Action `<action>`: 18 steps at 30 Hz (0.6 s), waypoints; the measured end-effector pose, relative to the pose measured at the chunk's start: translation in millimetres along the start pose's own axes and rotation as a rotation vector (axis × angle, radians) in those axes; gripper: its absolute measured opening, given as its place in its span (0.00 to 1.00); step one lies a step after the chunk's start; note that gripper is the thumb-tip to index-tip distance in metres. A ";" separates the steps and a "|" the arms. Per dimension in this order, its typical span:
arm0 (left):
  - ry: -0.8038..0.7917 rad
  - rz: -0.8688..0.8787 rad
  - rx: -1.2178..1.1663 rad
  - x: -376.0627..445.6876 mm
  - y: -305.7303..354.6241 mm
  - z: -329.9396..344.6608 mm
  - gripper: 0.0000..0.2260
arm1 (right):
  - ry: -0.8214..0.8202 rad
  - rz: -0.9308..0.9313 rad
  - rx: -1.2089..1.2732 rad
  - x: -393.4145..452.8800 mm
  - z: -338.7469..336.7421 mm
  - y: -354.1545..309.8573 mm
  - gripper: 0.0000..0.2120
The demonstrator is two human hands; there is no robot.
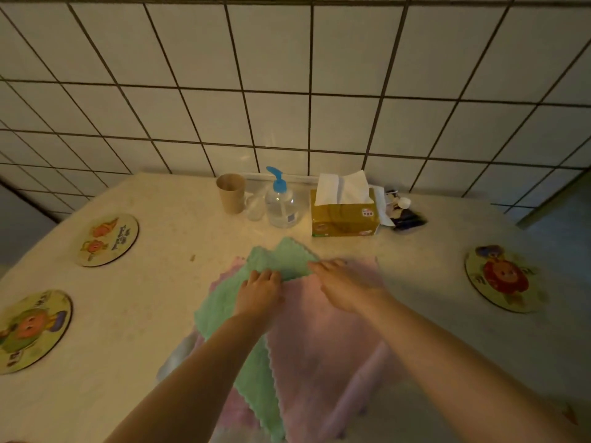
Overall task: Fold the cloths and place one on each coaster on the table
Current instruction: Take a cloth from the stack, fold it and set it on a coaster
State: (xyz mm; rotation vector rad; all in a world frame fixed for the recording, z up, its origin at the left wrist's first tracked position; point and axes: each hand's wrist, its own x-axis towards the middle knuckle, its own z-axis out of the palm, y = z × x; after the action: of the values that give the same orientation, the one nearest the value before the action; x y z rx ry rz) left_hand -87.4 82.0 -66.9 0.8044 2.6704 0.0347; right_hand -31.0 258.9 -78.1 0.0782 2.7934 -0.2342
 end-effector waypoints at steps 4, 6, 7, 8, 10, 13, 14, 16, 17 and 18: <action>0.026 -0.035 -0.006 13.1 -7.2 5.1 0.11 | 0.010 -0.016 -0.015 12.9 3.7 3.2 0.19; 0.036 -0.031 -0.027 13.6 -10.2 6.5 0.11 | -0.001 -0.019 -0.010 12.4 0.8 6.9 0.15; 0.041 -0.027 -0.060 13.3 -11.0 6.2 0.11 | -0.016 -0.019 -0.008 10.8 -0.5 9.8 0.14; 0.043 -0.017 -0.101 11.4 -11.5 4.2 0.10 | -0.032 -0.029 -0.011 7.2 -1.2 12.9 0.14; 0.036 0.008 -0.238 5.7 -11.3 -3.4 0.08 | -0.039 -0.059 -0.029 -2.3 -3.0 21.2 0.15; -0.041 0.059 -0.568 -5.0 -15.7 -16.6 0.05 | 0.004 -0.027 0.018 -21.2 -10.9 33.2 0.23; -0.081 0.072 -0.685 -10.0 -18.3 -21.6 0.08 | 0.018 0.001 0.025 -28.2 -15.1 36.4 0.23; -0.133 0.063 -0.904 -24.1 -24.6 -31.5 0.09 | 0.024 0.043 0.024 -43.4 -25.9 41.0 0.20; -0.142 0.052 -0.986 -33.1 -28.8 -37.9 0.08 | 0.014 0.057 0.029 -51.9 -32.6 41.2 0.16; -0.155 0.038 -1.055 -41.9 -33.1 -44.6 0.07 | 0.000 0.075 0.051 -59.1 -38.1 42.0 0.11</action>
State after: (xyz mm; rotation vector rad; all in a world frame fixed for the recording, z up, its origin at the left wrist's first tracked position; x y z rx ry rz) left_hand -87.5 35.0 -15.6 0.4487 2.0267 1.2021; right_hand 15.7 305.2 -29.3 0.1943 2.7782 -0.2873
